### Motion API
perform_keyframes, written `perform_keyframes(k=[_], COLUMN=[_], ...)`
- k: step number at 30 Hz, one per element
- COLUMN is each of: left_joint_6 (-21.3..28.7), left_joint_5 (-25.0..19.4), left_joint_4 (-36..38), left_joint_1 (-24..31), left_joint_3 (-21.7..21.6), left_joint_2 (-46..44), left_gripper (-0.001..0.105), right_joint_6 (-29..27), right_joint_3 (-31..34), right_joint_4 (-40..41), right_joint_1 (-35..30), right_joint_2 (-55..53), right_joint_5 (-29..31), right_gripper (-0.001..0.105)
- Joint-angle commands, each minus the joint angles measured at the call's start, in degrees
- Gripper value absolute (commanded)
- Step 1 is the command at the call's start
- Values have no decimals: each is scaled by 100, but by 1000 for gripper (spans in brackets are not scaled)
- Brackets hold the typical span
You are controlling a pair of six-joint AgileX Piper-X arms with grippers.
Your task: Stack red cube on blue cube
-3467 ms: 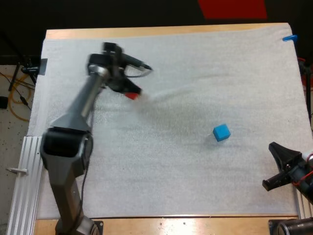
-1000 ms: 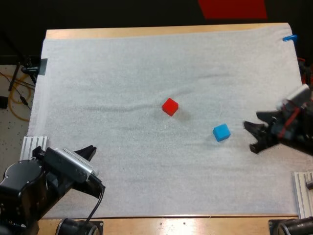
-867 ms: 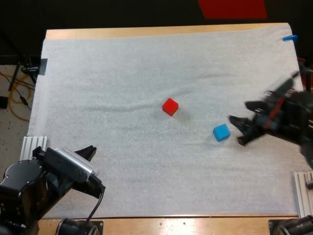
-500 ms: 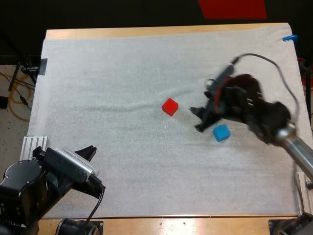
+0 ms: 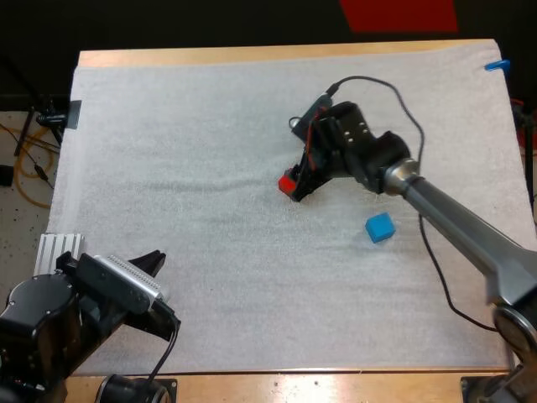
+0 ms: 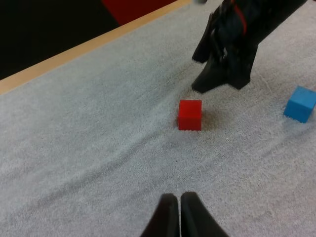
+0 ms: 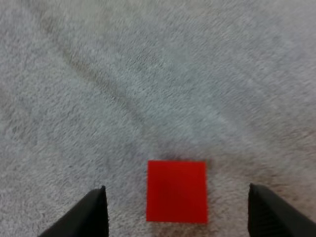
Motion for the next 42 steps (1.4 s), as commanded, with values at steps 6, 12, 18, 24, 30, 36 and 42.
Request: perform_keyframes(k=[6, 12, 18, 24, 30, 36, 42], left_joint_6=[-6, -6, -6, -6, -6, -6, -6], left_joint_5=[44, 44, 44, 44, 44, 44, 44], left_joint_4=[18, 28, 28, 28, 28, 28, 28], left_joint_1=[-20, -20, -20, -20, -20, -20, -20], left_joint_3=[-15, -15, -15, -15, -15, -15, -15], left_joint_2=[0, 0, 0, 0, 0, 0, 0], left_gripper=[0, 0, 0, 0, 0, 0, 0], right_joint_6=[-149, -149, -54, -55, -66, -66, -56], right_joint_3=[-304, -476, -607, -605, -605, -874, -1226], right_joint_4=[-49, -273, -302, -265, -106, 246, 485], right_joint_1=[198, 186, 169, 145, 145, 145, 145], right_joint_2=[734, 1205, 1468, 1478, 1478, 1478, 1349], right_joint_5=[76, 368, 381, 509, 638, 673, 673], right_gripper=[59, 59, 57, 43, 37, 21, 21])
